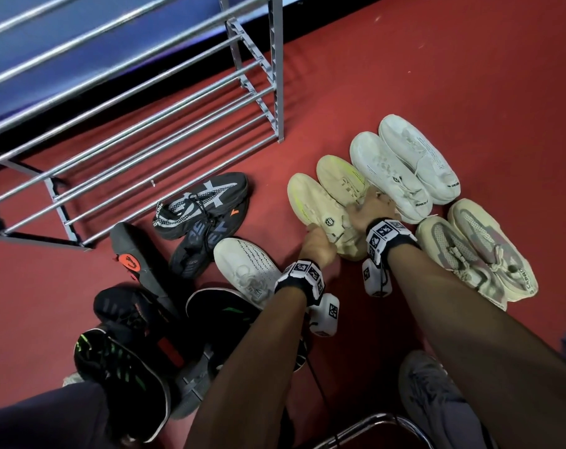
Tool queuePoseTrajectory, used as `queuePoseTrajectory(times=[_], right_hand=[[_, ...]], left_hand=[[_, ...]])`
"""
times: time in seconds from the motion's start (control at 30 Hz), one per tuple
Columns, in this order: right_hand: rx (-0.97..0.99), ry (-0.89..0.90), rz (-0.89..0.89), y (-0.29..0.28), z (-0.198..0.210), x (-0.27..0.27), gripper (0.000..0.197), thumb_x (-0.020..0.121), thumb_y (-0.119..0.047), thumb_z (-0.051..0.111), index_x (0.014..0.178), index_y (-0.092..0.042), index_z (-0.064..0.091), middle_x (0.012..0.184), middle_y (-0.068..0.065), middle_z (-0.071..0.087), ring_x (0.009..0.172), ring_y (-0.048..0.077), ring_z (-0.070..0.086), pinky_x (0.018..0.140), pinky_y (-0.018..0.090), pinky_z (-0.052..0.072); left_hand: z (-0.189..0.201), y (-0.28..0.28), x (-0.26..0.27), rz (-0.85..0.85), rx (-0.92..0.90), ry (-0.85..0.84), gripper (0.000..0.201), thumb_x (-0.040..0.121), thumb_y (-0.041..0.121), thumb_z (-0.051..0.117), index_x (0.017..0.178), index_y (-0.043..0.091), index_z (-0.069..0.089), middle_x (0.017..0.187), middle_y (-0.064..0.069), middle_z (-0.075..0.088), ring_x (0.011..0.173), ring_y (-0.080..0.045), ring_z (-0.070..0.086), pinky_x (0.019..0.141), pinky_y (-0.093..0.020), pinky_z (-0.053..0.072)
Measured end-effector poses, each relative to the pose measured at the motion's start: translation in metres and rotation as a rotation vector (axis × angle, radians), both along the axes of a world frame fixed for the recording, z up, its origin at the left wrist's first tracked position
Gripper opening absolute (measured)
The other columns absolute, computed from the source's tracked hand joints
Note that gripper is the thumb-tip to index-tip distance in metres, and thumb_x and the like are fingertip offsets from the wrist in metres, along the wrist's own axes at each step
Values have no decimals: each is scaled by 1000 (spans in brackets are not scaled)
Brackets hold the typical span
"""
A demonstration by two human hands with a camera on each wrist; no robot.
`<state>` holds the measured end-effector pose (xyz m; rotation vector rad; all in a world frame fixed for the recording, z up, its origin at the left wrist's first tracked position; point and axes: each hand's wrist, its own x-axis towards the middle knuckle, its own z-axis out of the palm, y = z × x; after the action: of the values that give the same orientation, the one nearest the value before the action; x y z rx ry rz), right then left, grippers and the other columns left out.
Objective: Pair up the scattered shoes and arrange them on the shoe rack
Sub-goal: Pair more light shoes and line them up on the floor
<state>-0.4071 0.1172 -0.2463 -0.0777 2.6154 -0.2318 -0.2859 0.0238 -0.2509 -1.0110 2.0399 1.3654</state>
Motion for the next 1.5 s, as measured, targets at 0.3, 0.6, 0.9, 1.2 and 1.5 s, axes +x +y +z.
queuePoseTrajectory(times=[0.3,0.6,0.9,1.2,1.5], right_hand=[[123,10,132,5,-17,25,115,82,-70,54,156,-13,-13,161,24,2,149,39,4,119,58,6],[165,-44,31,-14,-22,25,122,81,-61,66,154,-13,-19,160,28,-13,149,40,-11,117,64,-7],[-314,319,385,-73,28,83,81,81,-14,62,151,-24,24,152,11,30,139,36,33,115,47,27],[-91,-180,527,-119,-5,207,85,79,-49,73,143,-12,31,144,18,30,130,40,36,101,47,44],[-191,51,487,-121,21,245,54,76,-23,75,121,-5,51,127,17,51,119,36,48,96,45,45]], left_hand=[[4,-2,-3,-53,-68,-14,53,97,8,55,143,-2,32,134,-16,58,120,-31,60,89,-32,49],[13,-56,-4,-350,-161,77,31,93,35,61,113,12,69,110,-9,72,103,-30,69,85,-38,57],[116,-205,25,48,-484,229,29,86,20,48,90,6,73,87,-15,75,82,-31,73,75,-41,61],[104,-191,228,71,-544,-76,25,88,26,55,79,6,66,84,-21,72,85,-39,70,70,-39,51],[73,-144,418,589,-527,-444,41,91,16,57,125,-7,52,124,-27,62,115,-43,61,95,-45,51]])
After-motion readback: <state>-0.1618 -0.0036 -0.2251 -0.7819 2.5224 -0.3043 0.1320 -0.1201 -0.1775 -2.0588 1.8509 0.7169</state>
